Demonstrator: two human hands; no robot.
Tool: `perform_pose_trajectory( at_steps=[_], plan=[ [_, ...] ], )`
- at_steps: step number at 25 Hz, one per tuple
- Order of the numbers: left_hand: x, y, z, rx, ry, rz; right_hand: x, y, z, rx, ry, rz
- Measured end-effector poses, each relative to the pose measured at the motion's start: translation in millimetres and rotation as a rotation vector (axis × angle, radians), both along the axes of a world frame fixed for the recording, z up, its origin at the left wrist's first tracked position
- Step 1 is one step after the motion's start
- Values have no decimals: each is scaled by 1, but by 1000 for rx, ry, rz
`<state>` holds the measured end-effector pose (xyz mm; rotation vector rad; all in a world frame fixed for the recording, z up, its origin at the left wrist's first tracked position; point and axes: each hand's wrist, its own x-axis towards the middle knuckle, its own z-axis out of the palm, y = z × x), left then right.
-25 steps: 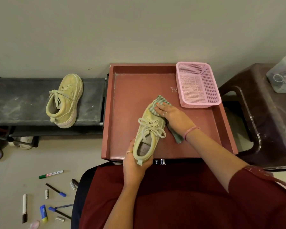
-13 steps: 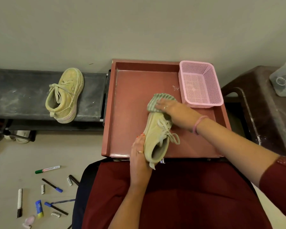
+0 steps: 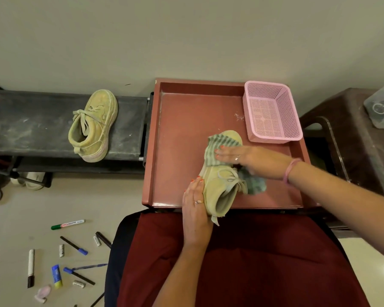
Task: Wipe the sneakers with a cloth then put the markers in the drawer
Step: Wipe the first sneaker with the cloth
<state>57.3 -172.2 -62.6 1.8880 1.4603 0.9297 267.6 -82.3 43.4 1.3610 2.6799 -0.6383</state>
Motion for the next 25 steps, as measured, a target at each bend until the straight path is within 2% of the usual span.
perform_pose_trajectory(
  at_steps=[3,4,8,11,13,16,18,22,25],
  plan=[
    [1,0,-2,-8,-3,10,16,15,7,53,-58,-275],
    [2,0,-3,-12,-5,12,8,13,7,71,-51,-275],
    [4,-1,-1,22,44,0,-18,-9,15,-72,-49,113],
    [4,1,-2,42,73,-13,2,14,22,23,-107,-30],
    [5,0,1,37,70,-12,-14,8,21,43,-137,-84],
    [7,0,8,7,43,31,-42,-22,17,-107,-99,214],
    [8,-1,7,-36,10,25,-27,-16,26,-142,-56,193],
    [8,0,2,-99,-31,14,-12,6,22,22,-152,8],
    [8,-1,4,-112,-11,20,-46,-25,23,-84,-173,212]
  ],
)
